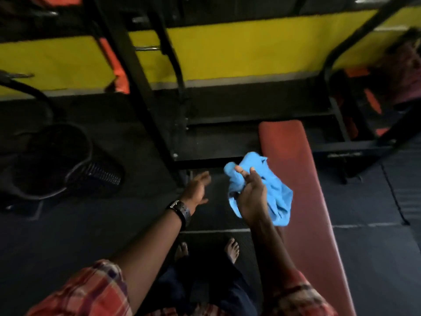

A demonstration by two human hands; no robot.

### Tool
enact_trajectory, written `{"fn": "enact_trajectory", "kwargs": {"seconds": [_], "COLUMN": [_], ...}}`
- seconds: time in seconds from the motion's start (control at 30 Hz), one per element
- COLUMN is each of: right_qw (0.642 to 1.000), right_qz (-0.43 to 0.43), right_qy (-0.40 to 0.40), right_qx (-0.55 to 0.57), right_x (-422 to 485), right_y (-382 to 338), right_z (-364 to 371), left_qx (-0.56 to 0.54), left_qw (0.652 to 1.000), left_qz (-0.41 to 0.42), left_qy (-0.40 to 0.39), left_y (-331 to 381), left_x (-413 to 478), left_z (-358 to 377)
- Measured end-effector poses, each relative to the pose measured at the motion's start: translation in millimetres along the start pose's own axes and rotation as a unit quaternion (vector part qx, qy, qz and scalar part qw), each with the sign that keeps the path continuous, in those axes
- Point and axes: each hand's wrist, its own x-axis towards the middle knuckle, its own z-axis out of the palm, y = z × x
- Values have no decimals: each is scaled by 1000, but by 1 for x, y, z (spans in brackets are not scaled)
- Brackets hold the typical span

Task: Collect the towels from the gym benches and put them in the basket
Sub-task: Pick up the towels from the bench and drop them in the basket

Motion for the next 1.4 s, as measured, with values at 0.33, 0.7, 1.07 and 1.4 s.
{"fn": "enact_trajectory", "kwargs": {"seconds": [0.33, 0.7, 1.07, 1.4], "right_qw": [935, 923, 711, 595], "right_qz": [128, 26, 166, 123], "right_qy": [-332, -245, -549, -630], "right_qx": [-10, -297, -406, -484], "right_x": [-102, -147, -224, -289], "right_y": [59, 253, 443, 619], "right_z": [188, 370, 537, 723], "left_qx": [41, -145, -394, -435], "left_qw": [972, 918, 788, 652], "left_qz": [187, 249, 222, 207], "left_qy": [135, 273, 417, 585], "left_y": [-44, -106, -174, -233], "left_x": [-67, -173, -236, -288], "left_z": [-178, -445, -640, -844]}}
